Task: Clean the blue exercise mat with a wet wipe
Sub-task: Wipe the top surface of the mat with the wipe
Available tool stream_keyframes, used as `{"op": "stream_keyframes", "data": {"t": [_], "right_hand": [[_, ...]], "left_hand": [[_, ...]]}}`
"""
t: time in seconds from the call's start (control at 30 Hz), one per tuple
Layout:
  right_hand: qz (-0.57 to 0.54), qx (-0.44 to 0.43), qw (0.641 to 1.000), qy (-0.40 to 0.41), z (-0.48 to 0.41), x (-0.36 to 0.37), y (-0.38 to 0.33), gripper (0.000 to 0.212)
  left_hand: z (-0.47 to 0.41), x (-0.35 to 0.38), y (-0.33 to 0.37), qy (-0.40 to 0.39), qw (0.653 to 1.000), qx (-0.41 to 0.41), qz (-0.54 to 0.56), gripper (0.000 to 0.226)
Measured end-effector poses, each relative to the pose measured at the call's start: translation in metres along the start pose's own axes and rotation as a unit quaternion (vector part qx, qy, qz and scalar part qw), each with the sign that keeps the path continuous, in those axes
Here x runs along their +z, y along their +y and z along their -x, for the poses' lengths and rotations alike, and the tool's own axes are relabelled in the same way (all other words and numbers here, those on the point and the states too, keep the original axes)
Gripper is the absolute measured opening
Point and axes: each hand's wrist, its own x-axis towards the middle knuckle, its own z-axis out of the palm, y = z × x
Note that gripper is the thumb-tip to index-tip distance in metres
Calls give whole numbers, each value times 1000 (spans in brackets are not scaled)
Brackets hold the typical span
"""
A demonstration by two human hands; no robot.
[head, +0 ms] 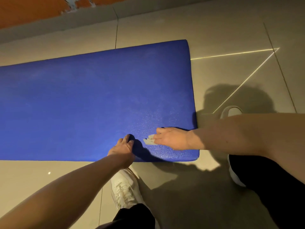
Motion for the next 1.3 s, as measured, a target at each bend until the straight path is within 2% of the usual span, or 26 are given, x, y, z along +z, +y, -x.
{"op": "stream_keyframes", "data": {"t": [0.1,0.23,0.43,0.73,0.9,1.0,1.07,1.13,1.2,1.27,1.3], "right_hand": [[-66,1,997,-30,25,11,-5,36],[-85,-19,994,-67,51,18,-8,33],[-66,-57,996,-32,36,17,-24,26],[9,-44,978,-203,77,27,-16,19],[6,7,989,-145,93,8,18,21],[-17,141,989,-39,87,-3,51,31],[-55,239,969,23,84,-9,71,33],[-107,295,948,59,83,-9,79,34],[-148,302,941,44,87,4,58,32],[-153,254,955,-16,92,22,24,18],[-147,213,965,-48,95,31,9,18]], "left_hand": [[0,-2,8,4,1000,9,4,62],[0,-5,21,5,1000,19,7,63],[0,-14,48,-3,999,29,-26,63],[-2,-20,66,-29,997,48,-49,63],[-10,-25,70,-21,996,59,-65,63],[-11,-27,76,-17,995,67,-77,59],[-13,-25,78,-14,995,66,-77,59],[-14,-25,77,-16,996,60,-69,60],[-14,-26,78,-22,996,64,-66,59],[-14,-28,78,-26,995,73,-67,58],[-13,-31,78,-30,994,75,-69,58]]}}
